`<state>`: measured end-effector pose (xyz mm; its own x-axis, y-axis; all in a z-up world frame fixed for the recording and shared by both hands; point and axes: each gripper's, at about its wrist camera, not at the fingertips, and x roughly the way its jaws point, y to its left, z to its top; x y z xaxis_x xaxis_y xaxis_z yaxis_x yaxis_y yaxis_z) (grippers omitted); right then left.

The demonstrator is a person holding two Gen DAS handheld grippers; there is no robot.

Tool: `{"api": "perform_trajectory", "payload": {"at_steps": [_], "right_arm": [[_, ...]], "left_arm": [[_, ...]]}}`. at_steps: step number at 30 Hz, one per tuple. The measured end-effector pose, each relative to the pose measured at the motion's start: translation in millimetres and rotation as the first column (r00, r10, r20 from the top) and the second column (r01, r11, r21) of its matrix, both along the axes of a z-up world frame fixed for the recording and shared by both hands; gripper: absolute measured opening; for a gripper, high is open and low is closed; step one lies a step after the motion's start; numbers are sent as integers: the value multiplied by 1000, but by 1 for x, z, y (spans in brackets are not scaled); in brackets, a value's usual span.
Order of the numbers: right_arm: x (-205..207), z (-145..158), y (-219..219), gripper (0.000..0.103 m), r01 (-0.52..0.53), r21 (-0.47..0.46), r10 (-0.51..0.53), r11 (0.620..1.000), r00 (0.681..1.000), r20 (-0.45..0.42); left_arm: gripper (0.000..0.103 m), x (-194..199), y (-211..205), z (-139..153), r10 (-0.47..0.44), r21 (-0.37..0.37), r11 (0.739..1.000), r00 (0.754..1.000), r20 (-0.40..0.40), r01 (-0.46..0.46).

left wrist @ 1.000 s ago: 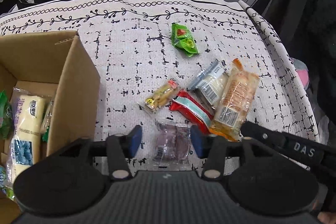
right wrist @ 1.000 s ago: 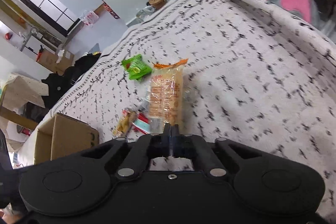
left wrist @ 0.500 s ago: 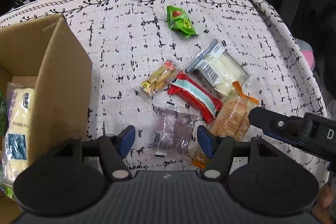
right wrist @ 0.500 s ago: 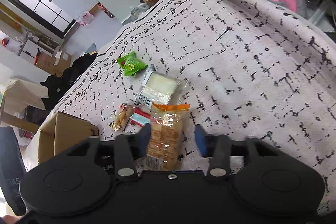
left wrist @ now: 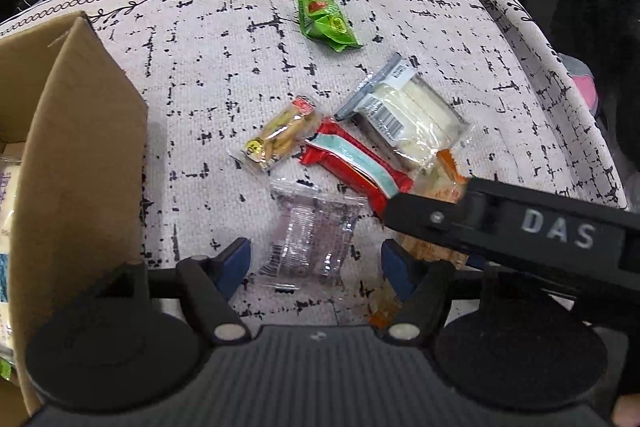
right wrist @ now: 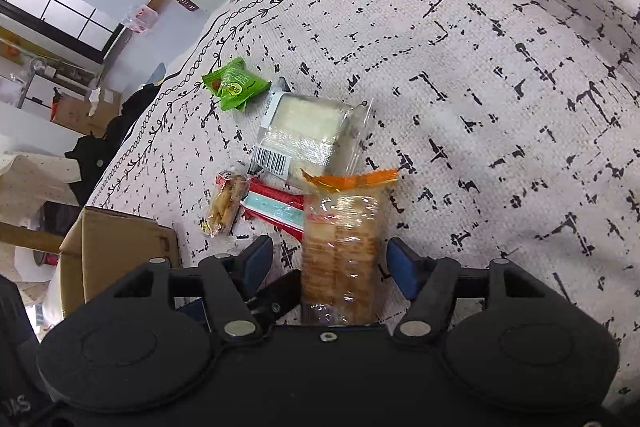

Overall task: Organize snacks
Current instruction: 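Grasp the clear purple packet with the left tool while the right tool grasps the orange-topped biscuit pack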

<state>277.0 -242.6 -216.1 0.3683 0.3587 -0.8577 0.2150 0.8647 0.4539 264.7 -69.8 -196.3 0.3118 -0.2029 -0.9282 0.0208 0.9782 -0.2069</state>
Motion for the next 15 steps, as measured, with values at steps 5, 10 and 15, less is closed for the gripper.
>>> {"api": "perform_trajectory", "payload": {"at_steps": [5, 10, 15], "right_arm": [[0, -1, 2, 54, 10, -38, -10, 999, 1000, -7], [0, -2, 8, 36, 34, -114, -37, 993, 999, -24], [-8, 5, 7, 34, 32, -137, -34, 990, 999, -9]], "left_arm": [[70, -3, -3, 0, -12, 5, 1000, 1000, 9, 12], [51, -6, 0, 0, 7, 24, 1000, 1000, 25, -8], [33, -6, 9, 5, 26, 10, 1000, 999, 22, -26]]}}
